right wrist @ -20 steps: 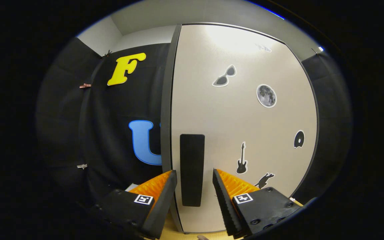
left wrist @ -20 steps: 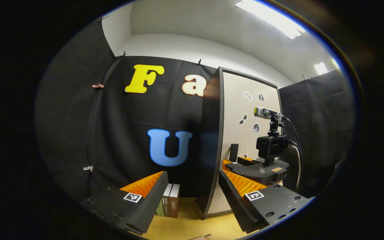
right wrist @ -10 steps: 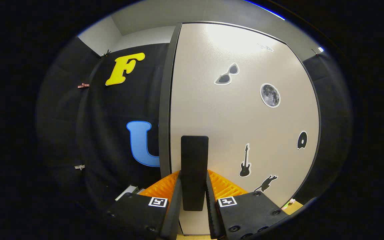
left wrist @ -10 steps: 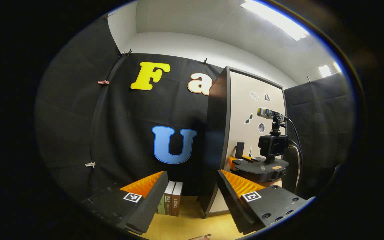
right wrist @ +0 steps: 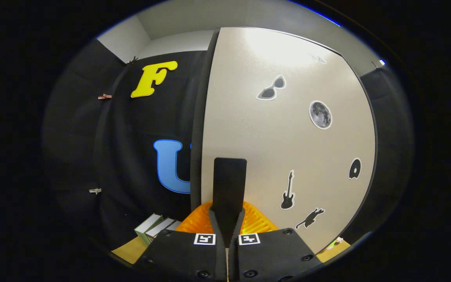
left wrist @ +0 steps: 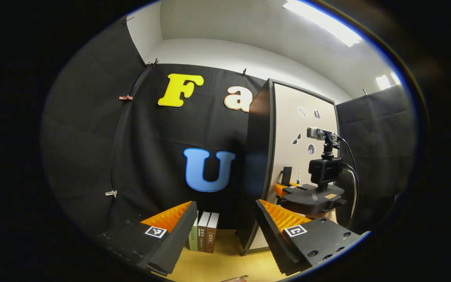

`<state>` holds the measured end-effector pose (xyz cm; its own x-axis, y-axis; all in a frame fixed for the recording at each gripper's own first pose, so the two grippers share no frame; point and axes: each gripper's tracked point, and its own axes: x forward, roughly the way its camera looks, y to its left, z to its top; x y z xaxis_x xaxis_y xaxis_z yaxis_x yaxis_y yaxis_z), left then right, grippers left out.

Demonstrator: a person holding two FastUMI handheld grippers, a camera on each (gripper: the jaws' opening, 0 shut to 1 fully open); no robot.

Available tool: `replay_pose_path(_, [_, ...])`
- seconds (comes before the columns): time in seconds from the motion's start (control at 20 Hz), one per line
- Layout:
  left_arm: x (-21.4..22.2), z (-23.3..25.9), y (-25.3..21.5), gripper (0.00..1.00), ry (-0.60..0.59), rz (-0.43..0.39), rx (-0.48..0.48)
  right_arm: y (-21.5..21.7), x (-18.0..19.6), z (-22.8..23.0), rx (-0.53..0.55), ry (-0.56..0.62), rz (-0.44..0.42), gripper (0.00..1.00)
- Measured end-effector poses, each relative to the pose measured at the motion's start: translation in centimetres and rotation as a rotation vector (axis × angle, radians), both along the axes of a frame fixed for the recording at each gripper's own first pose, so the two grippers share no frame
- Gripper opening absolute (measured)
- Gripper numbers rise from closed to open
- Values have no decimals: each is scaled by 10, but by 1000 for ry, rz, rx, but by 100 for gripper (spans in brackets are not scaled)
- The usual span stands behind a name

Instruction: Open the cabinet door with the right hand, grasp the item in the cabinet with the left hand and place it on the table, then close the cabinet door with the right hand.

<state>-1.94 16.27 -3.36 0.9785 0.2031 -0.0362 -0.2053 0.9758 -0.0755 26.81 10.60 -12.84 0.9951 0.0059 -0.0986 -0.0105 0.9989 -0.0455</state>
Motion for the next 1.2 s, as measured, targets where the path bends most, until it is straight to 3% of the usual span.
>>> replay_pose_path(0.75, [-24, 18, -45, 95, -17, -35, 40, -8, -65, 14, 45, 43, 133, 6])
replay_pose_path(1.2, [-27, 26, -82, 95, -27, -93, 51, -31, -106, 20, 46, 54, 133, 6])
